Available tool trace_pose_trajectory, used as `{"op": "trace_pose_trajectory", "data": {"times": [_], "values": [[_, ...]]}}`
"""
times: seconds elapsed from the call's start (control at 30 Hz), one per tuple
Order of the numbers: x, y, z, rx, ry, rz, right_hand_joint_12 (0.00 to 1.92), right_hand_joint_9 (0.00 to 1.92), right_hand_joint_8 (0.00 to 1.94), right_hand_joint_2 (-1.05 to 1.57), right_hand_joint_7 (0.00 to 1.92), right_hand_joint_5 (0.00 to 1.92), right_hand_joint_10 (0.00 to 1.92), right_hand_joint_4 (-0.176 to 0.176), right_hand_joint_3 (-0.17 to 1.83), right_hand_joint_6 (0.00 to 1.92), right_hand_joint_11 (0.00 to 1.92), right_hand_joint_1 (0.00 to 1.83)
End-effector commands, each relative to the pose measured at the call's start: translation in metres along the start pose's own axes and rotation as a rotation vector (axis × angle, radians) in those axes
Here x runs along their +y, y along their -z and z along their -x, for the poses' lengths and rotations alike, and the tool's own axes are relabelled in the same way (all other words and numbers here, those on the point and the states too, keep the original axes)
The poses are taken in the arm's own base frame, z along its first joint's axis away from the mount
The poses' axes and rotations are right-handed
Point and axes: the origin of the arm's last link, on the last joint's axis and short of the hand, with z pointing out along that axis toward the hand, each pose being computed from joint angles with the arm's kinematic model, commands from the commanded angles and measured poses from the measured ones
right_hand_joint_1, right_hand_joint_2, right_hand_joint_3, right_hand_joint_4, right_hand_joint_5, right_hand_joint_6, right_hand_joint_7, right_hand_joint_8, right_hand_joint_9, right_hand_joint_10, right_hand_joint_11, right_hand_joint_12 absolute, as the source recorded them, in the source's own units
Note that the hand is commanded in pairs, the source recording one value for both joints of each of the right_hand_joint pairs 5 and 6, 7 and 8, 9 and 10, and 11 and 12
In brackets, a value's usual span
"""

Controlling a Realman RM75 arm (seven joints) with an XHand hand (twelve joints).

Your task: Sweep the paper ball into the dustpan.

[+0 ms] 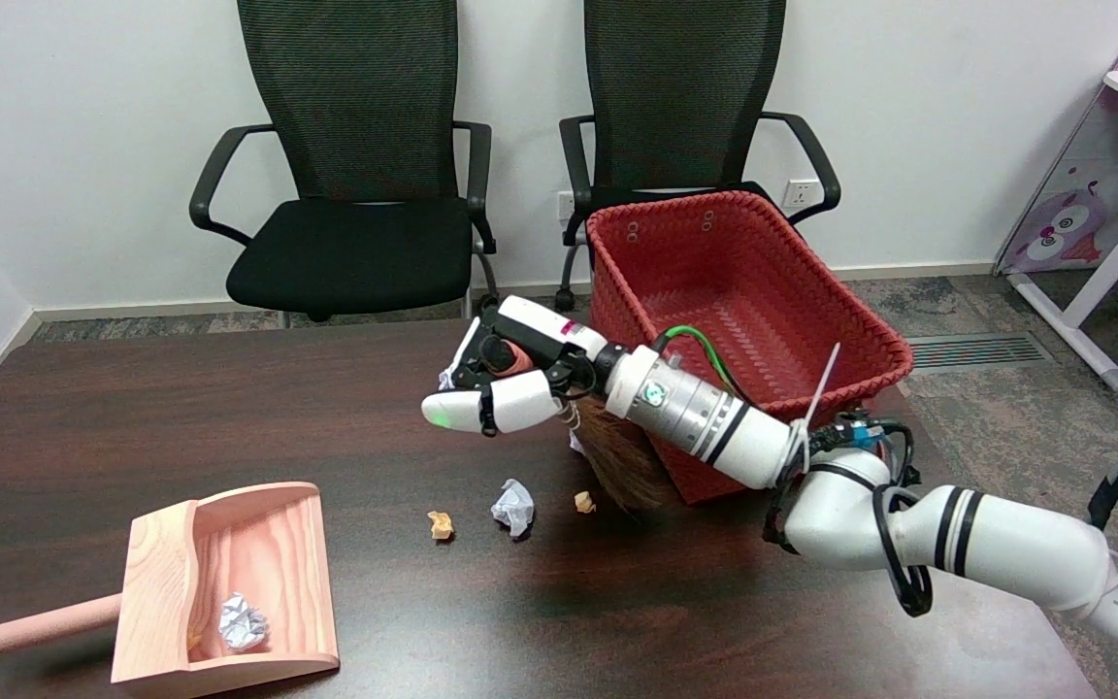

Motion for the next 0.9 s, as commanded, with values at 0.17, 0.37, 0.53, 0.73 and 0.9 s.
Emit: {"op": "trace_pose_trajectory", "data": {"times": [0.17, 0.37, 0.53, 0.73, 0.9], "values": [[0.009, -0.02, 0.017, 0.011, -0.204, -0.012, 1.92, 1.92, 1.92, 1.57, 1.92, 1.92, 1.92, 0.023, 0.37, 1.92, 1.92, 1.0], [-0.005, -0.028, 0.025, 0.058, -0.306, -0.159, 1.92, 1.92, 1.92, 1.57, 1.92, 1.92, 1.92, 0.018, 0.39, 1.92, 1.92, 1.0], [-0.01, -0.029, 0.031, 0.127, -0.446, -0.266, 1.92, 1.92, 1.92, 1.57, 1.92, 1.92, 1.92, 0.017, 0.41, 1.92, 1.92, 0.99], [-0.023, -0.031, 0.023, 0.174, -0.528, -0.349, 1.92, 1.92, 1.92, 1.57, 1.92, 1.92, 1.92, 0.014, 0.45, 1.92, 1.92, 0.99], [-0.029, -0.024, 0.015, 0.235, -0.678, -0.408, 1.92, 1.92, 1.92, 1.57, 1.92, 1.92, 1.92, 0.012, 0.5, 1.92, 1.92, 0.99]]}}
